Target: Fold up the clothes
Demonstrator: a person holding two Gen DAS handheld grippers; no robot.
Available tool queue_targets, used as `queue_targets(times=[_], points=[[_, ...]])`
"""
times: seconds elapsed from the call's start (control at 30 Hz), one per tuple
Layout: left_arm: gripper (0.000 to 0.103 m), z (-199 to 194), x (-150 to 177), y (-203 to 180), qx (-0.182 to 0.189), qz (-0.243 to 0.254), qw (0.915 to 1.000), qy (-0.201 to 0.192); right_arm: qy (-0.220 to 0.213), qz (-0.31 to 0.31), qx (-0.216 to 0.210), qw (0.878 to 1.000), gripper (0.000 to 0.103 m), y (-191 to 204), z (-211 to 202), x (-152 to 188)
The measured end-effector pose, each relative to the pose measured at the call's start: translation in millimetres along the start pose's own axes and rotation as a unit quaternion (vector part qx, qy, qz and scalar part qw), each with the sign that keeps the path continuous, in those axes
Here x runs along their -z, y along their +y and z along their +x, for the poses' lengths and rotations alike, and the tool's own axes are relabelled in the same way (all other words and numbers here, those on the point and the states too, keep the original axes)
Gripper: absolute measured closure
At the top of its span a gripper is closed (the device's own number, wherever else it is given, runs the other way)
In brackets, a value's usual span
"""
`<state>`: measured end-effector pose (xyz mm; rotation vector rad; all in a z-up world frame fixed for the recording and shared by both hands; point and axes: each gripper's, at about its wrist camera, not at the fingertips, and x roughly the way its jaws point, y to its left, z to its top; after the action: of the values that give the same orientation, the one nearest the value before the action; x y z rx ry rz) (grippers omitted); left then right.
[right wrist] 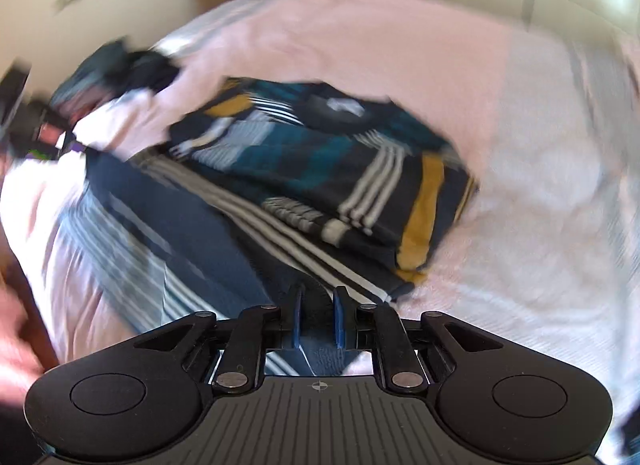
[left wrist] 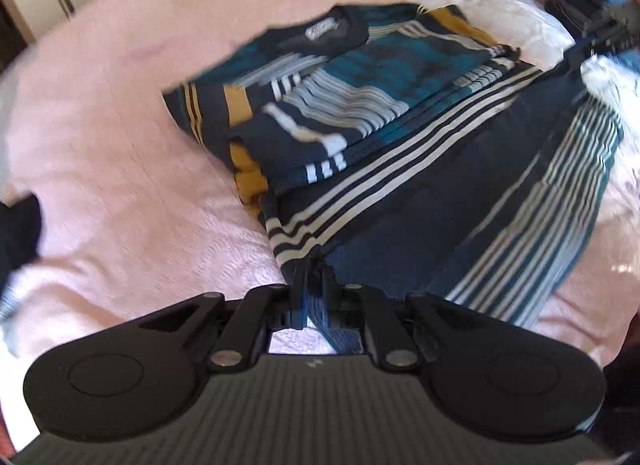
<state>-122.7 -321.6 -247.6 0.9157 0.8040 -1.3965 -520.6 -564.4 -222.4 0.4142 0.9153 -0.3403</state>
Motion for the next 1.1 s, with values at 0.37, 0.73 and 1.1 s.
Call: queue_targets(times=[0.37,0.73,1.1], points=[[0.067,-24.5,37.4,52.4,0.073,-0.191,0.9779,-0.046,-0.008,0.149,-0.001,0.989,0.029,-24.5,-4.3,28.2],[0.095,-0.2,37.0,15.3,0.063,-0.154,0.9850,-0.047,-0.004,0.189,-0.018,0.982,0.071,-27.6,17.1,44.2],[0.101,-97.1,31.6,-12.0,0.052,-0.122,0.9809,-0.142,-0.075,0.153,-0.033,0.985,0.097,0.4,-49.3,41.0]])
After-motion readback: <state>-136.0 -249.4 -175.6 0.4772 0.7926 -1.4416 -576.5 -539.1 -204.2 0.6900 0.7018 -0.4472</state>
